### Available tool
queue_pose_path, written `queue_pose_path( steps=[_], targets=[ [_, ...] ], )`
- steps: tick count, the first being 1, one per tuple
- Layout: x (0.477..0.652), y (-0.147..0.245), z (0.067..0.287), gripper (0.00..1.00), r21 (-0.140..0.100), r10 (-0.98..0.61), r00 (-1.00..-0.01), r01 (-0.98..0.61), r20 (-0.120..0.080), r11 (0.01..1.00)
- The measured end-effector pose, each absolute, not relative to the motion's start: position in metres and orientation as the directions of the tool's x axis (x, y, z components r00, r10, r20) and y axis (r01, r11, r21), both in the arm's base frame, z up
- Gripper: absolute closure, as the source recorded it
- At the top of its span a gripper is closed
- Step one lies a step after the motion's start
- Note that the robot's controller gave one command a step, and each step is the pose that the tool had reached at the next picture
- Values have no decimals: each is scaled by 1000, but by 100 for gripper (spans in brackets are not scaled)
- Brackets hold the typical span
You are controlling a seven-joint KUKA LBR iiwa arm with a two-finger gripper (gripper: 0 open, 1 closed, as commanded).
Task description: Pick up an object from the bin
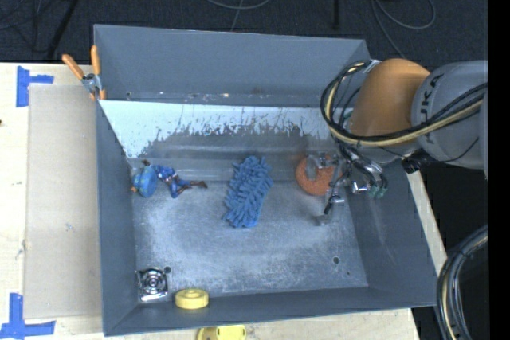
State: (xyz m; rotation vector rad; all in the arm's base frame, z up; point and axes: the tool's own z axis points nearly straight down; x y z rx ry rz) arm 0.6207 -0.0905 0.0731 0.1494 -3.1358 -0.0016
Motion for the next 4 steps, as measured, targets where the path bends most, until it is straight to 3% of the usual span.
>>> queue_pose_path(
  steps=[1,3,4],
  targets=[
    [618,-116,72,100,0,47,-999,47,-6,999],
    [618,-115,72,100,-1,44,-999,44,-6,999],
    [594,-98,99,100,0,26,-1000,26,0,1000]
  ],
)
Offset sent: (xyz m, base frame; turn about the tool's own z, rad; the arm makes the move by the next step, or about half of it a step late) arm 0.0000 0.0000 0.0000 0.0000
